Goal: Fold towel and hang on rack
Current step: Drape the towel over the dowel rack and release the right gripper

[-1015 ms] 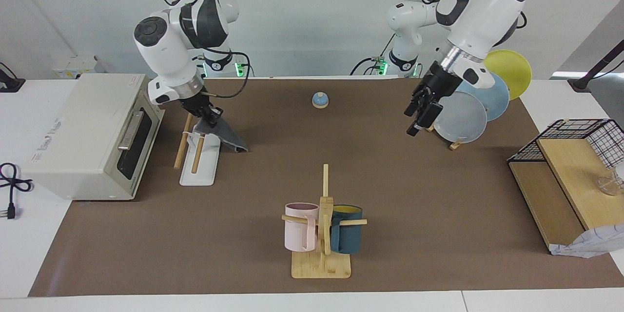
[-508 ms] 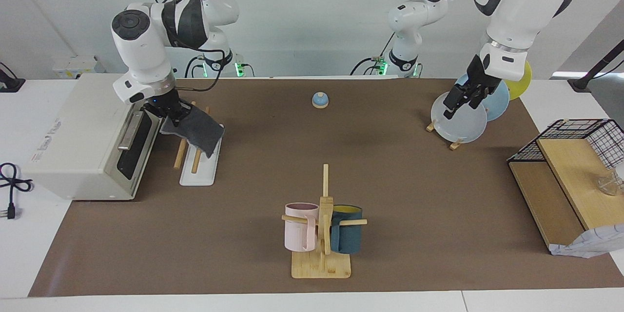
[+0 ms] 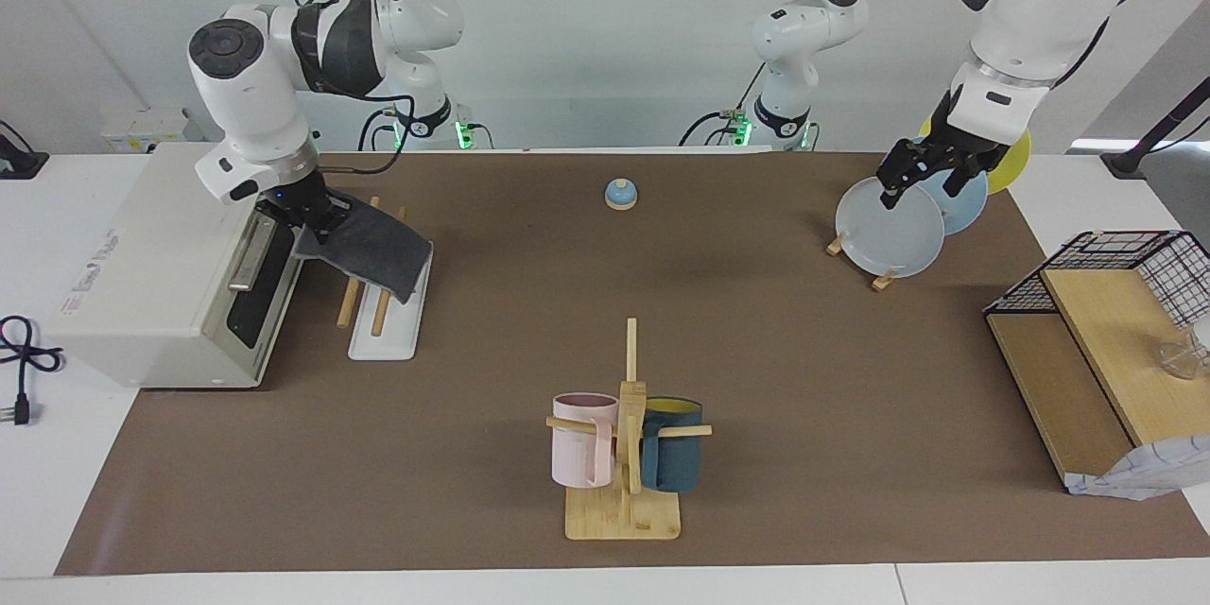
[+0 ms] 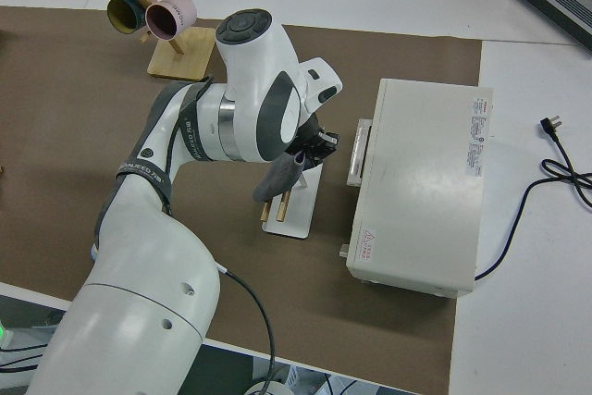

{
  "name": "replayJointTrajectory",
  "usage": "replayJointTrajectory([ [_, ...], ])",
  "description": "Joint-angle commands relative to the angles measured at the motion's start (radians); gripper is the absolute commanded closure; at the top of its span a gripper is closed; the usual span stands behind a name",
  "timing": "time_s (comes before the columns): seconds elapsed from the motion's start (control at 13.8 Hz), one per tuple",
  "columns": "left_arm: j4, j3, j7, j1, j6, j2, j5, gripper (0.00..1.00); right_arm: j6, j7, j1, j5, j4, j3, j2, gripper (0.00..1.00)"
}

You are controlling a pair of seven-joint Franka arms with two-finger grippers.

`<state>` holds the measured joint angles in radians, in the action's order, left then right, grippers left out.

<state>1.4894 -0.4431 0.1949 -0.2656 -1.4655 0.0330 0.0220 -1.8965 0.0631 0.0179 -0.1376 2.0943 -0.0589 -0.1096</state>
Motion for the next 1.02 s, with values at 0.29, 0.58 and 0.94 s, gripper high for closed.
replayJointTrajectory([
  [0.29, 0.100, 0.274, -0.075, 0.267, -0.002, -0.110, -0.005, 0.00, 0.008, -0.032, -0.015, -0.010, 0.016, 0.007, -0.021, 0.16],
  [0.58, 0.100, 0.273, -0.074, 0.266, -0.041, -0.110, -0.037, 0.00, 0.010, -0.048, -0.027, -0.007, 0.013, 0.007, -0.019, 0.00],
  [0.94, 0.115, 0.276, -0.106, 0.264, -0.093, -0.085, -0.037, 0.00, 0.176, -0.051, -0.027, 0.050, -0.178, 0.008, 0.002, 0.00],
])
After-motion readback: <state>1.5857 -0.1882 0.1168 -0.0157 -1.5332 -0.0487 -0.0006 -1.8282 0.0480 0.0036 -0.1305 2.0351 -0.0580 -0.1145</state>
